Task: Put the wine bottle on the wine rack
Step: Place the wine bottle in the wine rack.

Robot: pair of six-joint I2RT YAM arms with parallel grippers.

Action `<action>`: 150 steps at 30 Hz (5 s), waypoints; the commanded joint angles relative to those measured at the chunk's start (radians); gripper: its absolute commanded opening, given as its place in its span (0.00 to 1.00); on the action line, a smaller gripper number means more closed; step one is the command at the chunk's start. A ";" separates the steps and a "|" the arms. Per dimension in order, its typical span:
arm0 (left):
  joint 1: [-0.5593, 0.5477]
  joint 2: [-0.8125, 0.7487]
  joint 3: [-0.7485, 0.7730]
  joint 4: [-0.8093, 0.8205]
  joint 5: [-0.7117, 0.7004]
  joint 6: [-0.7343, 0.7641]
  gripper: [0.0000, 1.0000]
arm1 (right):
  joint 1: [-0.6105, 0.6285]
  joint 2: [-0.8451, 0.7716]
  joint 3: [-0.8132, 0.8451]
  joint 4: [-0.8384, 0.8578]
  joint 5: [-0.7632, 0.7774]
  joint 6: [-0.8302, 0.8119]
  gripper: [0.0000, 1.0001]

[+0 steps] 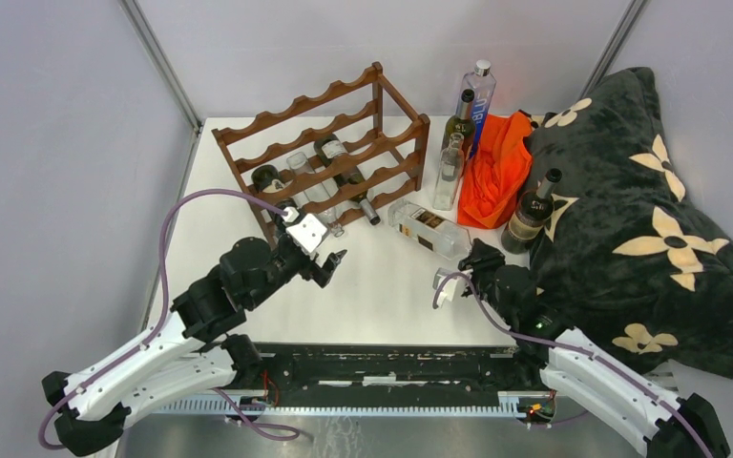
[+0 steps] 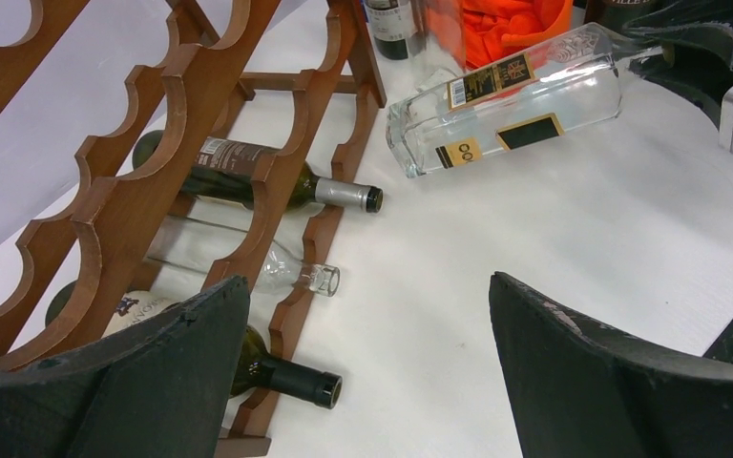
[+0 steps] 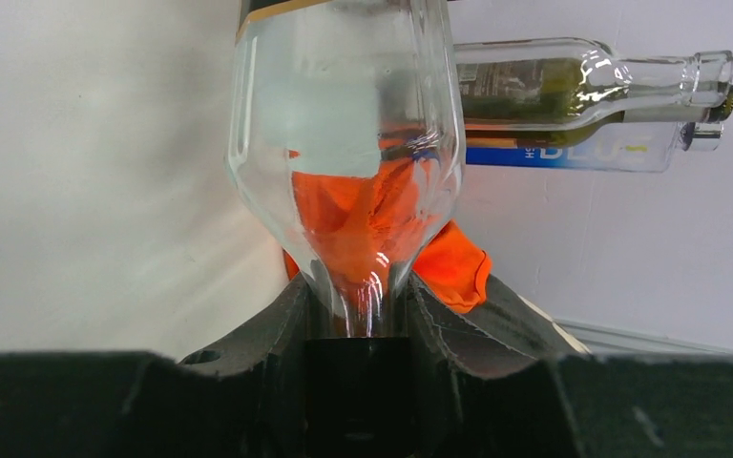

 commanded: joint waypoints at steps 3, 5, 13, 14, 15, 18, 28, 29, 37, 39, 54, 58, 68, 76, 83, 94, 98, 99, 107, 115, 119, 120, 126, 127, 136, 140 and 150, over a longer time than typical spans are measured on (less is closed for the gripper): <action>0.019 -0.022 0.000 0.059 0.007 0.004 1.00 | 0.041 0.097 0.052 0.428 0.084 0.051 0.00; 0.023 -0.028 -0.003 0.060 0.014 0.004 1.00 | 0.043 0.139 0.072 0.453 0.092 0.061 0.00; 0.037 -0.037 -0.007 0.060 0.046 0.003 1.00 | 0.044 0.234 0.097 0.514 0.130 0.069 0.00; 0.040 -0.036 -0.007 0.061 0.051 0.002 1.00 | 0.043 0.242 0.100 0.524 0.138 0.067 0.00; 0.042 -0.035 -0.007 0.061 0.057 0.002 1.00 | 0.043 0.248 0.106 0.526 0.142 0.065 0.00; 0.048 -0.035 -0.007 0.062 0.066 0.001 1.00 | 0.044 0.261 0.117 0.535 0.130 0.059 0.00; 0.062 -0.040 -0.009 0.066 0.083 -0.003 1.00 | 0.045 0.362 0.188 0.569 0.140 0.052 0.00; 0.063 -0.040 -0.008 0.067 0.086 -0.003 1.00 | 0.045 0.370 0.194 0.573 0.134 0.049 0.00; 0.072 -0.049 -0.011 0.069 0.100 -0.003 1.00 | 0.044 0.451 0.252 0.581 0.139 0.046 0.00; 0.074 -0.049 -0.012 0.068 0.105 -0.003 1.00 | 0.044 0.474 0.267 0.582 0.150 0.048 0.00; 0.089 -0.061 -0.015 0.071 0.128 -0.004 1.00 | 0.043 0.570 0.293 0.653 0.246 0.100 0.00; 0.095 -0.061 -0.016 0.072 0.133 -0.006 1.00 | 0.043 0.579 0.294 0.666 0.242 0.101 0.00; 0.108 -0.058 -0.016 0.076 0.151 -0.008 1.00 | 0.063 0.665 0.295 0.738 0.279 0.091 0.01; 0.114 -0.061 -0.018 0.076 0.158 -0.010 1.00 | 0.074 0.783 0.338 0.721 0.283 0.103 0.04; 0.126 -0.058 -0.019 0.076 0.170 -0.010 1.00 | 0.074 0.923 0.421 0.752 0.277 0.093 0.12; 0.146 -0.054 -0.021 0.081 0.185 -0.008 1.00 | 0.076 1.071 0.511 0.800 0.232 0.046 0.20; 0.152 -0.052 -0.020 0.080 0.190 -0.008 1.00 | 0.076 1.108 0.552 0.798 0.221 0.042 0.24; 0.154 -0.053 -0.022 0.080 0.191 -0.008 1.00 | 0.075 1.118 0.562 0.797 0.219 0.039 0.25; 0.162 -0.059 -0.022 0.081 0.196 -0.008 1.00 | 0.075 1.177 0.622 0.786 0.206 0.035 0.59; 0.168 -0.066 -0.024 0.083 0.201 -0.010 1.00 | 0.079 1.108 0.629 0.661 0.166 0.068 0.81; 0.172 -0.066 -0.024 0.084 0.214 -0.011 1.00 | 0.090 1.023 0.618 0.499 0.137 0.099 0.85; 0.174 -0.064 -0.024 0.086 0.217 -0.012 1.00 | 0.092 1.006 0.617 0.462 0.139 0.104 0.86; 0.180 -0.062 -0.024 0.092 0.230 -0.018 1.00 | 0.092 0.953 0.570 0.348 0.156 0.120 0.90; 0.180 -0.062 -0.025 0.094 0.230 -0.019 1.00 | 0.093 0.957 0.565 0.346 0.169 0.119 0.90; 0.185 -0.057 -0.028 0.099 0.230 -0.022 1.00 | 0.087 1.110 0.579 0.501 0.269 0.086 0.80; 0.188 -0.051 -0.029 0.097 0.230 -0.021 1.00 | 0.082 1.206 0.648 0.606 0.288 0.049 0.73; 0.195 -0.044 -0.029 0.095 0.230 -0.019 1.00 | 0.077 1.198 0.786 0.375 0.186 0.099 0.98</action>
